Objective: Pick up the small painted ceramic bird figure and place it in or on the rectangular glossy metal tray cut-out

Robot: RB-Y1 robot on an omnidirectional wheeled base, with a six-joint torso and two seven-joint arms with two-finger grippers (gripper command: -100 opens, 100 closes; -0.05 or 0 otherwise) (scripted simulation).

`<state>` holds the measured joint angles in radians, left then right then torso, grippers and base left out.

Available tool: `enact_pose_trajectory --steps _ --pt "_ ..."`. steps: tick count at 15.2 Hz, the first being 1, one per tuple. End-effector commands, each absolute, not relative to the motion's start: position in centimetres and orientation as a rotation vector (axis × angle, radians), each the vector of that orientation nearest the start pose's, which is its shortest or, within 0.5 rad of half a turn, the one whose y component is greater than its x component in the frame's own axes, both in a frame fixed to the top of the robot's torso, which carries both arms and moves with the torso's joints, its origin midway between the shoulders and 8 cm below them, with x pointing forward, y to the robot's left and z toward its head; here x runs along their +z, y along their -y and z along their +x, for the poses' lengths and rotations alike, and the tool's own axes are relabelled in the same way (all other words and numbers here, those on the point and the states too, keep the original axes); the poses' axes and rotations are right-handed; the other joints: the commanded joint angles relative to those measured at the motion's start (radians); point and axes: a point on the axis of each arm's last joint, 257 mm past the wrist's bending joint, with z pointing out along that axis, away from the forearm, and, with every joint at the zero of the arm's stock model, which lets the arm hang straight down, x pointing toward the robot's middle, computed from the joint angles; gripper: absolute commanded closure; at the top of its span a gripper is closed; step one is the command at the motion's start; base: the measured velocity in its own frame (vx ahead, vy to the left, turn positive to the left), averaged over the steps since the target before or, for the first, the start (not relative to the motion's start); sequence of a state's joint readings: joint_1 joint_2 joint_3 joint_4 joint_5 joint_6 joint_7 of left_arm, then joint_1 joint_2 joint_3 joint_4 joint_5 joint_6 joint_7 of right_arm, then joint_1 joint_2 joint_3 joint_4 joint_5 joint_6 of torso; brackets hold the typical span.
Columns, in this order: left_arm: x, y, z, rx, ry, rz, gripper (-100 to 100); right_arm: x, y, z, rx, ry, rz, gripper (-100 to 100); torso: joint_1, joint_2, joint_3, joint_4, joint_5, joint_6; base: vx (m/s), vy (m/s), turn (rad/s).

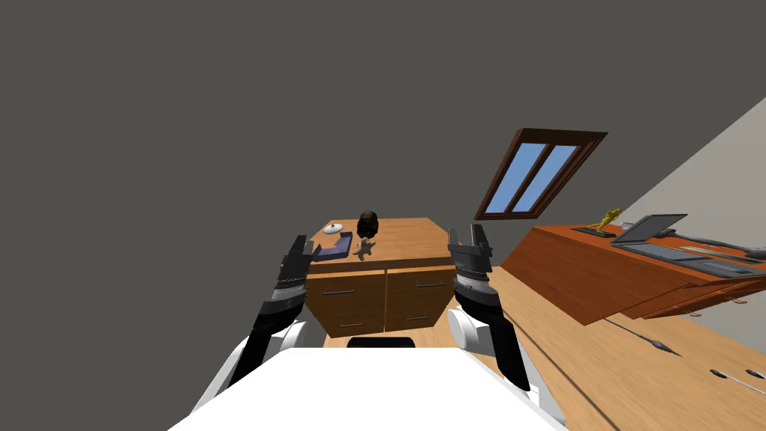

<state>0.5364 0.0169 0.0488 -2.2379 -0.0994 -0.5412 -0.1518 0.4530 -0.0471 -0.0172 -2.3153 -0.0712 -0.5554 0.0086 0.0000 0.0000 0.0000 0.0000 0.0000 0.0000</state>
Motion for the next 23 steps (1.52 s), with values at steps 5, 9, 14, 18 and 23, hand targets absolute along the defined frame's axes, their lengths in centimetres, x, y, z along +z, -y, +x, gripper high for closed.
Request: enact_pose_trajectory --steps 5,9,14,18,23 --pt "-0.5 -28.7 35.2 -1.011 -0.839 -0.479 -100 6.5 27.9 32.7 1.370 -0.515 0.555 0 -0.003 0.001 0.001 0.000 -0.001 0.000 -0.016 -0.036 -0.003" --pt "-1.1 -29.8 36.4 -0.968 -0.906 -0.468 -100 6.5 27.9 32.7 1.370 -0.515 0.555 0 -0.007 0.001 0.001 0.000 -0.001 0.000 -0.015 -0.094 -0.011" --pt "-1.7 -31.9 37.9 -0.907 -0.962 -0.485 -100 6.5 27.9 32.7 1.370 -0.515 0.555 0 -0.010 0.000 0.000 0.000 -0.002 0.000 -0.002 -0.128 -0.011" --pt "-2.2 -34.0 39.1 -0.853 -0.993 -0.515 -100 6.5 27.9 32.7 1.370 -0.515 0.555 0 -0.009 0.001 0.000 0.000 -0.002 0.000 -0.013 -0.111 -0.015" --pt "-2.7 -37.2 40.4 -0.779 -1.021 -0.578 -100 6.5 27.9 32.7 1.370 -0.515 0.555 0 -0.011 0.000 0.000 0.000 -0.003 0.000 -0.003 -0.142 -0.015"
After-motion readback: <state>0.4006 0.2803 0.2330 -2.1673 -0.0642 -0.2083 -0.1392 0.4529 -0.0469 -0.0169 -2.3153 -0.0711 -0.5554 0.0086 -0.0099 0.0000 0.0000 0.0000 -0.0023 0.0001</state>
